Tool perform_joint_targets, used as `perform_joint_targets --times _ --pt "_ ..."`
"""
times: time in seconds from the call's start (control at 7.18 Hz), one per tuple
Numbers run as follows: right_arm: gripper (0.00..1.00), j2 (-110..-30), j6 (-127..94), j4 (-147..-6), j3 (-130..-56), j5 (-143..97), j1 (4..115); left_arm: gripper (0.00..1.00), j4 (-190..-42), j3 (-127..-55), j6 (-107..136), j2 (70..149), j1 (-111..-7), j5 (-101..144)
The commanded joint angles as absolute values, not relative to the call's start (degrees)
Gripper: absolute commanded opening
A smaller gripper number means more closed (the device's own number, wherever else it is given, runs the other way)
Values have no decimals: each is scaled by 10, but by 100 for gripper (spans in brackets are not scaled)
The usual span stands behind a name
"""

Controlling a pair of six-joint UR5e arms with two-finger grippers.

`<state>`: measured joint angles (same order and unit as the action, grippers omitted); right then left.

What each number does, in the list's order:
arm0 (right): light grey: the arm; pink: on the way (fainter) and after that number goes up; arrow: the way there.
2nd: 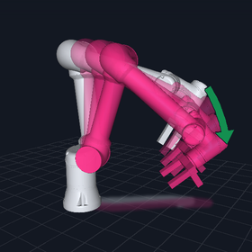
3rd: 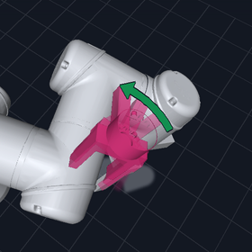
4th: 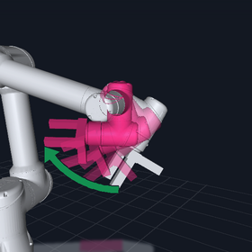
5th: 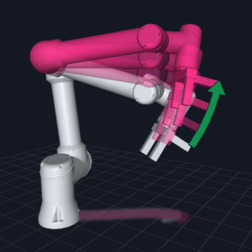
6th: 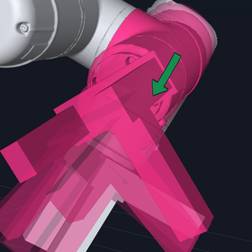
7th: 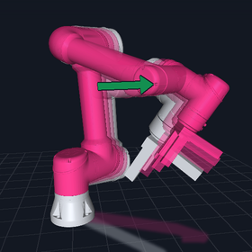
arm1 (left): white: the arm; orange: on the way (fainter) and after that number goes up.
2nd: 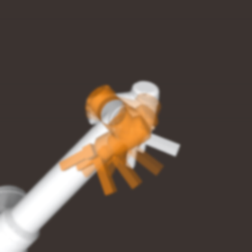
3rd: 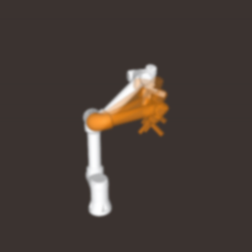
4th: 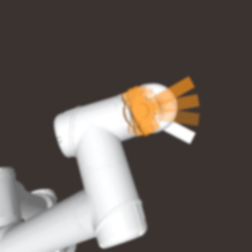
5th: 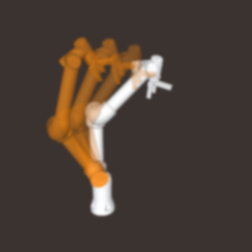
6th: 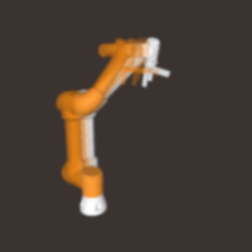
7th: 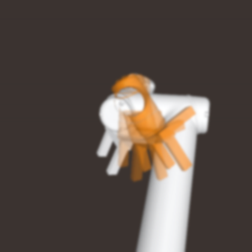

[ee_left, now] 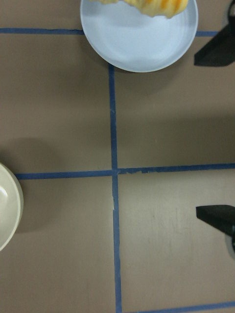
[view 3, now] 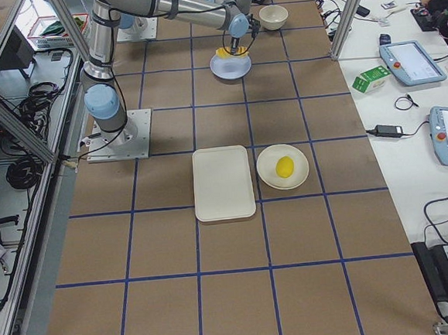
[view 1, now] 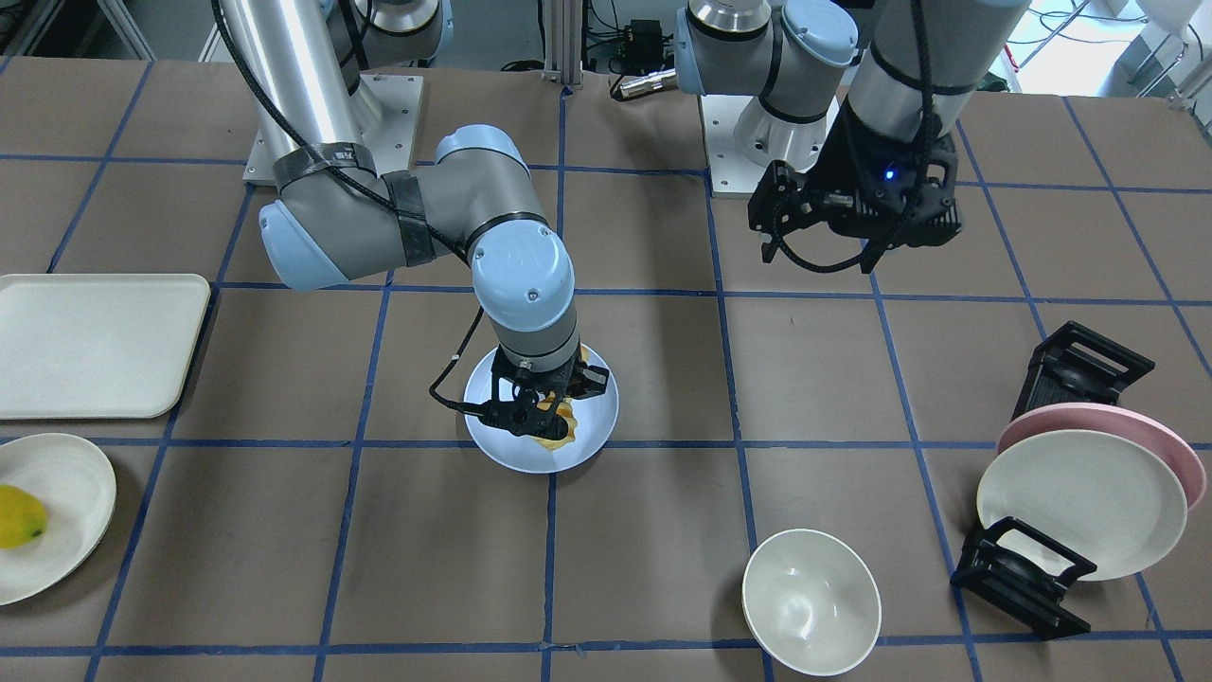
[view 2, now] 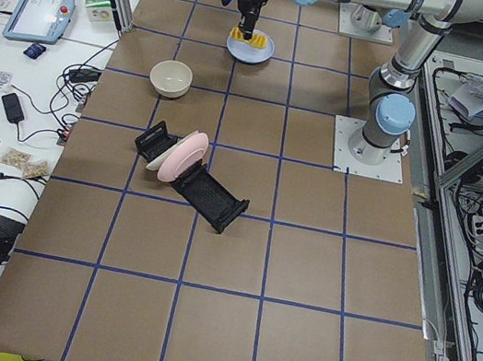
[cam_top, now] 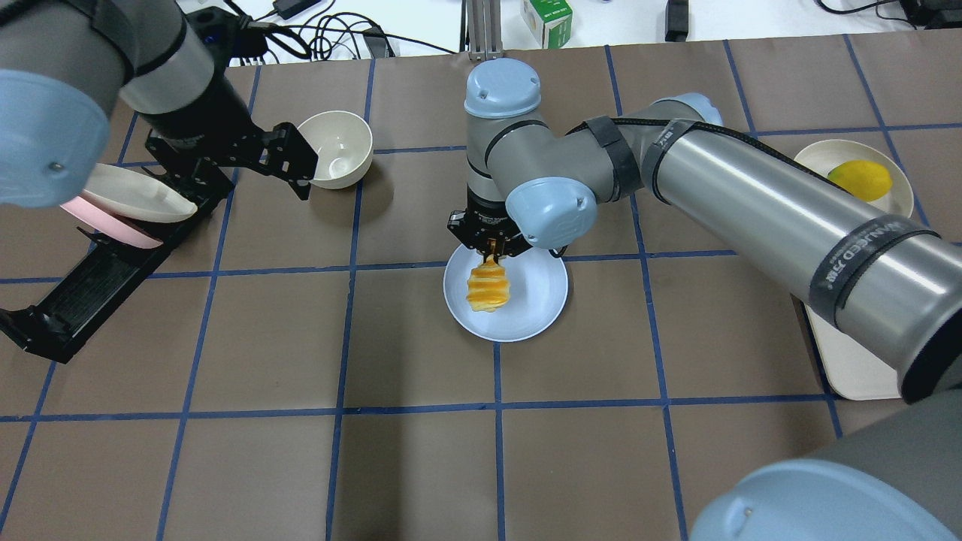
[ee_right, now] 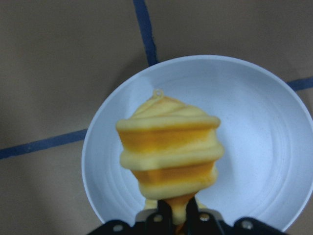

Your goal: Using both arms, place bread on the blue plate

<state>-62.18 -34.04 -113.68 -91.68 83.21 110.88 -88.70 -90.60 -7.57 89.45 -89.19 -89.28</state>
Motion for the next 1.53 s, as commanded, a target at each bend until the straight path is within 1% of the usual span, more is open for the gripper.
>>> perform_joint_targets --times 0.0,0.14,0.28,0.42,0.56,0.7,0.84,1.11,1.39 --pt "0 -623 -340 -1145 -947 831 1108 100 -892 -893 -85 905 -891 -896" --pt "2 -620 -341 -1168 -954 831 1108 100 -866 -893 -86 907 -891 -896" --pt "29 -620 -340 -1172 -960 831 1108 100 -869 -895 -96 902 -888 -902" --pt "59 -620 -340 -1174 -962 831 1108 100 -870 -893 -86 897 -887 -896" --pt "78 -620 -340 -1173 -961 831 1108 100 -870 -891 -86 896 -881 -896" --pt "91 -620 -341 -1173 -961 831 1108 100 -871 -891 -77 895 -875 -895" --pt "99 -621 -342 -1173 -959 831 1107 100 -877 -889 -70 893 -874 -894" --pt "100 -628 -343 -1170 -951 839 1104 100 -879 -889 -46 894 -873 -868" --pt "100 -676 -331 -1158 -945 841 1071 100 -878 -891 -46 894 -874 -871"
